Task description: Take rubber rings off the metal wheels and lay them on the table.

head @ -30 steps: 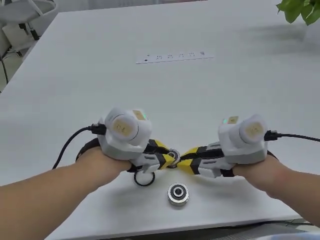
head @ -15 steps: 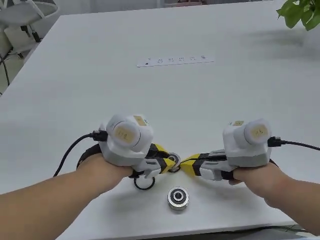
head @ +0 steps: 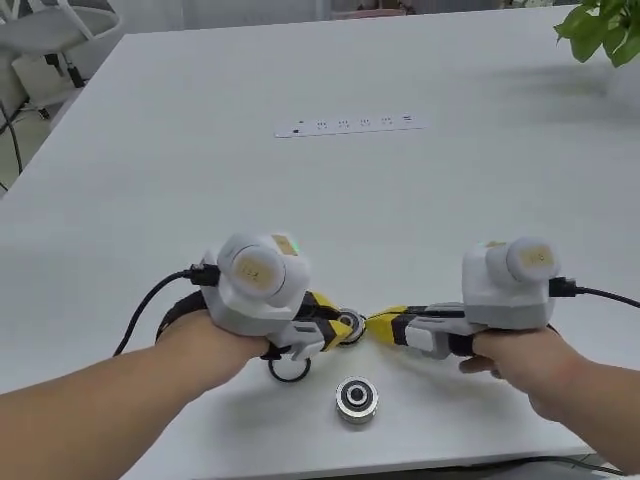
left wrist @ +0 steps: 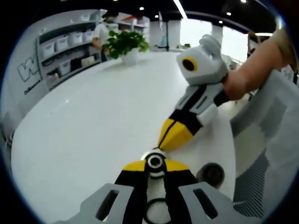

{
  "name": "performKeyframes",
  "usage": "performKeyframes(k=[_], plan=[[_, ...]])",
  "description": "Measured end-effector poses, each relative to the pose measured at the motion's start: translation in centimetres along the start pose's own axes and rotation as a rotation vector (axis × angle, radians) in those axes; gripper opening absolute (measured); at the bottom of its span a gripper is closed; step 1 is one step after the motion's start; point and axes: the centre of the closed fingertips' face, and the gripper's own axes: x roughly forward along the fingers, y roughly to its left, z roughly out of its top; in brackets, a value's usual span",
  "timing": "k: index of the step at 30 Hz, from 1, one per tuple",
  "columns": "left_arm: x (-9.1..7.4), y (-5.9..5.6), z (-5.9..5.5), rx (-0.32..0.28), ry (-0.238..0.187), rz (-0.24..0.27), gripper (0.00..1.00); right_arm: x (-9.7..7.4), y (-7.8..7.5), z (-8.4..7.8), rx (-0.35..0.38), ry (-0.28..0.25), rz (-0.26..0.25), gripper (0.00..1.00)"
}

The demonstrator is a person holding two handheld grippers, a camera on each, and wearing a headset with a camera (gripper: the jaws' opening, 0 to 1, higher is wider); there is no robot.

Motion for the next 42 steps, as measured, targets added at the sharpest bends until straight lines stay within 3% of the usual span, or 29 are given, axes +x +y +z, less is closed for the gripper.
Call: performKeyframes(k=[18,42], plan=[[0.2,-0.1,0.1,-0.005,0.008,0.022,0.13,-0.2,1.2,0.2,0.088,-0.023,0.029,0.00],[0.3,-0.2,0.1,0.004,0.020,0.038,0.13,0.1,2.4,0.4,0.119,-0.025,0.080,0.00]])
